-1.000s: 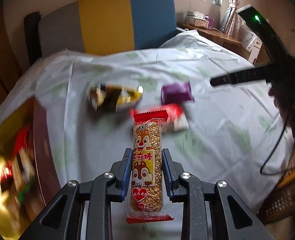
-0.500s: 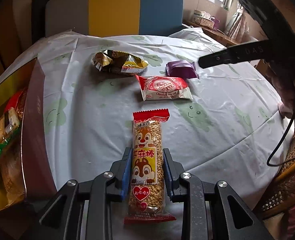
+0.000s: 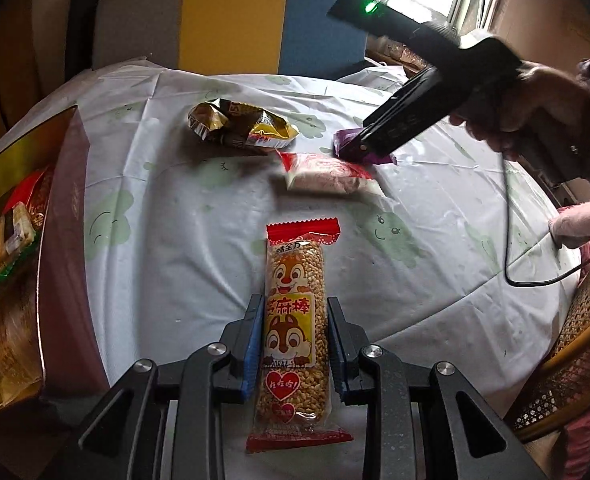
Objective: Organize snacks
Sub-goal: 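Grasp the purple packet with the right tool while the left tool lifts the cereal bar, then carry the cereal bar over the gold tin with the left tool while the right holds the purple packet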
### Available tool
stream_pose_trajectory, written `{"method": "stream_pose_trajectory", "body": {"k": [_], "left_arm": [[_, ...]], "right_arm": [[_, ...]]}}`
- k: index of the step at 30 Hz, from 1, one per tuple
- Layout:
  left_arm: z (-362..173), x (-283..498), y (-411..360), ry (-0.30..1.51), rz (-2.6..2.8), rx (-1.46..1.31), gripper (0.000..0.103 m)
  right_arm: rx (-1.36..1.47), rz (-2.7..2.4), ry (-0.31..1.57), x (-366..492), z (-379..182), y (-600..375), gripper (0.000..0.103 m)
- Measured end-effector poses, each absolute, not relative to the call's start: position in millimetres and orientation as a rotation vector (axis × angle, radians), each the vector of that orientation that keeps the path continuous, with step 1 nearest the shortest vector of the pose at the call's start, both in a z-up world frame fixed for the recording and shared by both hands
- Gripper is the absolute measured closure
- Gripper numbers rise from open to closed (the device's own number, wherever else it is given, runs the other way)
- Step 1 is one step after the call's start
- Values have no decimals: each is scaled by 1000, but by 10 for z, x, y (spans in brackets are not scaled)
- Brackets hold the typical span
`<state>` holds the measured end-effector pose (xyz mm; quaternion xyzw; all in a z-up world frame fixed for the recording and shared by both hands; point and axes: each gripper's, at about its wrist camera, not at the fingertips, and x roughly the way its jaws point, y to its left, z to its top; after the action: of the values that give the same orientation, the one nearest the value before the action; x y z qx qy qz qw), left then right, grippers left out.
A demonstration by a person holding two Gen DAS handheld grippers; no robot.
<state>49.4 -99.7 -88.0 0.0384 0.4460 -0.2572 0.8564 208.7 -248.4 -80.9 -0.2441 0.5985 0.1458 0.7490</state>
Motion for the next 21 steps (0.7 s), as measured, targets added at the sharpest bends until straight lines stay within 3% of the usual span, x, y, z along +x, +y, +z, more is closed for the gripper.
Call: {"method": "stream_pose_trajectory", "body": {"k": [1,4,13,21], "left_arm": [[-882,496,-996,937,-541,80,73],[-884,496,-991,935,-542,76,73],[-890,457,-990,919,-536,84,73],[-868,448,-1031,922,-523,110,74]], "right_arm": [[-521,300,1308,2104,-833,-2502,60],[-473,280,1284,2049,-822,-2556,63],[-197,198,1315,1383,-760,-2953,62],[-115,224,1298,1007,-913,-3039,61]]}}
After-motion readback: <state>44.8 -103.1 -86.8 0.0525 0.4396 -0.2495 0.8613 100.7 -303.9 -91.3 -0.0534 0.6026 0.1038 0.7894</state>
